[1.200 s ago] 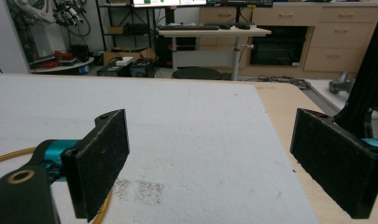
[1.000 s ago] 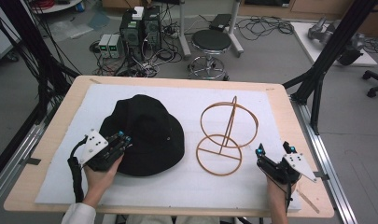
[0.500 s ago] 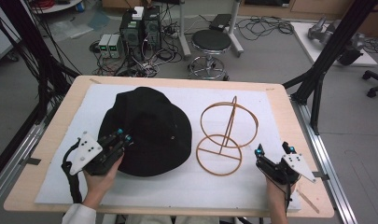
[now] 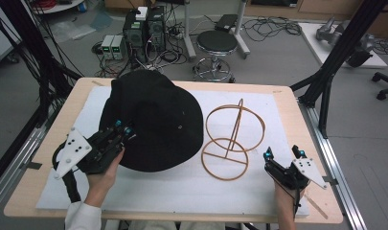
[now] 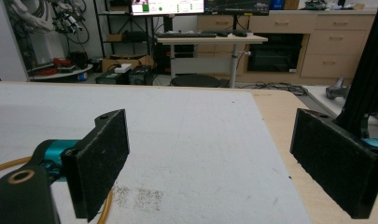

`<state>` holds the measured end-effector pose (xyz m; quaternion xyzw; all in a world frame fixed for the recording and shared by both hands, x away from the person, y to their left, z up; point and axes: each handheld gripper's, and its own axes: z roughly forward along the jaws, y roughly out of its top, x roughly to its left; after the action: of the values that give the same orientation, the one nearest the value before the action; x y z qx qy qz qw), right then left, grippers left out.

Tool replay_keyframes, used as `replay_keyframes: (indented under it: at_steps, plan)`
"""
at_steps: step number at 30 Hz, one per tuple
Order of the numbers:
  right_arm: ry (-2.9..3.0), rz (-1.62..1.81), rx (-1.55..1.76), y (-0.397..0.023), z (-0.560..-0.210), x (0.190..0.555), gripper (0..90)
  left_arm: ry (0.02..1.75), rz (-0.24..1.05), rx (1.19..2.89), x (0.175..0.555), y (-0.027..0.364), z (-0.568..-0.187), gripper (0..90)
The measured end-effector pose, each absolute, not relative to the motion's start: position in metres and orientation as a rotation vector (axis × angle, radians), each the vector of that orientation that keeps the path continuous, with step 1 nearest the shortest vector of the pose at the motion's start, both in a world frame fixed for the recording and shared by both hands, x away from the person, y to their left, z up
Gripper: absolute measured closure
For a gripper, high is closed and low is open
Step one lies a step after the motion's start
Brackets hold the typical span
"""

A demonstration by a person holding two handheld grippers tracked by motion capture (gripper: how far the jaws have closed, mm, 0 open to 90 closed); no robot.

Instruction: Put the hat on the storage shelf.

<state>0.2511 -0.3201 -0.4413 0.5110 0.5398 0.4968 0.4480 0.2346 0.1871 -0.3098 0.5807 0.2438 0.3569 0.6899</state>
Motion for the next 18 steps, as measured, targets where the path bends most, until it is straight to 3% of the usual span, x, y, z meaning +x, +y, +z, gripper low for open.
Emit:
replay_keyframes:
  at_steps: [18]
  plan:
    - [1.328, 1.245, 1.268, -0.321, -0.440, 0.249, 10.9, 0.417, 0.677, 1.204, 0.245, 0.156, -0.273, 86.9]
